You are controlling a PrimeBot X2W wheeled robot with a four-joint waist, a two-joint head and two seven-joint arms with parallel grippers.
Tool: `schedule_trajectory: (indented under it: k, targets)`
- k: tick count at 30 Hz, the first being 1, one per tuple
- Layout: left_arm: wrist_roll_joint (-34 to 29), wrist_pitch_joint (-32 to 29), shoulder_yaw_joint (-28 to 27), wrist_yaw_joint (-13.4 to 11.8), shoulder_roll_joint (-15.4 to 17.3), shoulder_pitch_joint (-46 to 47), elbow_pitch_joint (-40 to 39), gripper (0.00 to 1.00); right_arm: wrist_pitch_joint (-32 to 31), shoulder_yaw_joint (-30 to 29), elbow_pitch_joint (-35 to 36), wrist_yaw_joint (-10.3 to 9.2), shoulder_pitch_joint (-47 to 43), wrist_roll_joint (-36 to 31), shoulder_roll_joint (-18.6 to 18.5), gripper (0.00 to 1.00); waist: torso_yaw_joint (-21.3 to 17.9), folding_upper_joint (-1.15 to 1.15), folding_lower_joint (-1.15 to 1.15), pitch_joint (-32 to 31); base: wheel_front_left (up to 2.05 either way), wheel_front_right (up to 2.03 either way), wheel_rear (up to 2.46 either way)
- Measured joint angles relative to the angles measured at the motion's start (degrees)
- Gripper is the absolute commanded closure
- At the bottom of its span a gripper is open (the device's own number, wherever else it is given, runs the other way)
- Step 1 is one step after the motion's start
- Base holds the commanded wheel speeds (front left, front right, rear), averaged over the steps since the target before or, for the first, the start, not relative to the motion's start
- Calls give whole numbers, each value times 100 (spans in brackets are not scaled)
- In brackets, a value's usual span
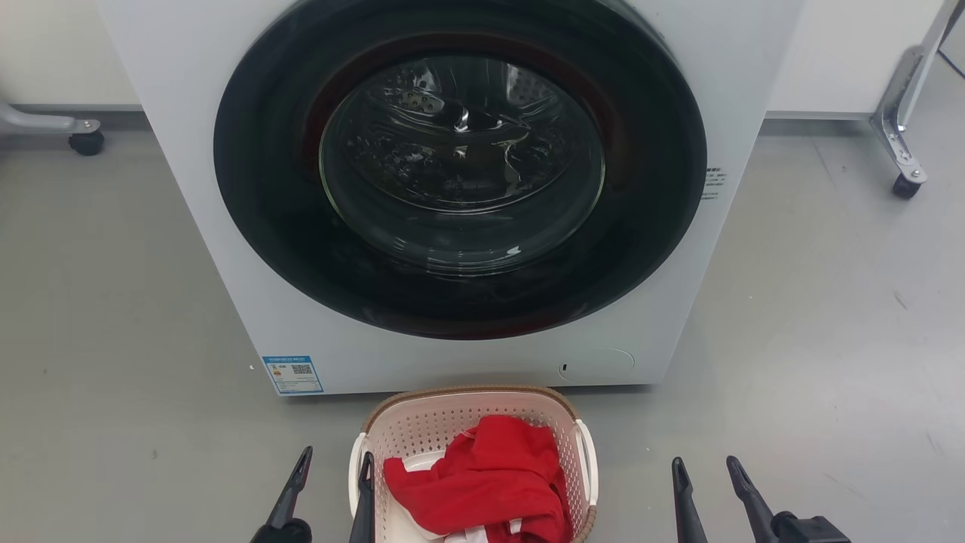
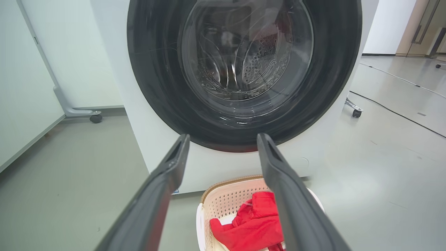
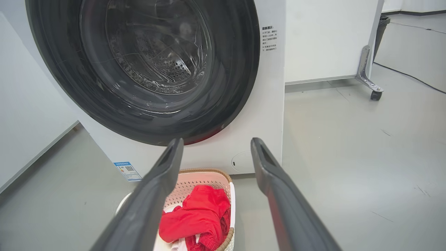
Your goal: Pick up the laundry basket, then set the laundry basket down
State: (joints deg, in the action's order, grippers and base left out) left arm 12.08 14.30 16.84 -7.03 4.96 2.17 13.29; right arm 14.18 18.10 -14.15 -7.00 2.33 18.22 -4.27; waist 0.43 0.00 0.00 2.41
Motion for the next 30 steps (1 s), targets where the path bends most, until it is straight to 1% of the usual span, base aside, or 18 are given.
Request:
schedule_trajectory:
  k: [9, 17, 30]
  targets:
    - [-63, 1, -24, -9, -40, -3, 30, 0, 10, -19, 3, -5, -4, -70, 14, 0, -3, 0, 0, -4, 0, 0, 0]
    - [55, 1, -64, -4, -62, -56, 124, 0, 10, -79, -70, -3, -86, -59, 34, 0, -12, 0, 0, -90, 0, 0, 0]
    - [97, 1, -83, 5, -87, -138, 190, 0, 10, -111, -108, 47, -179, -60, 64, 0, -9, 0, 0, -201, 0, 0, 0]
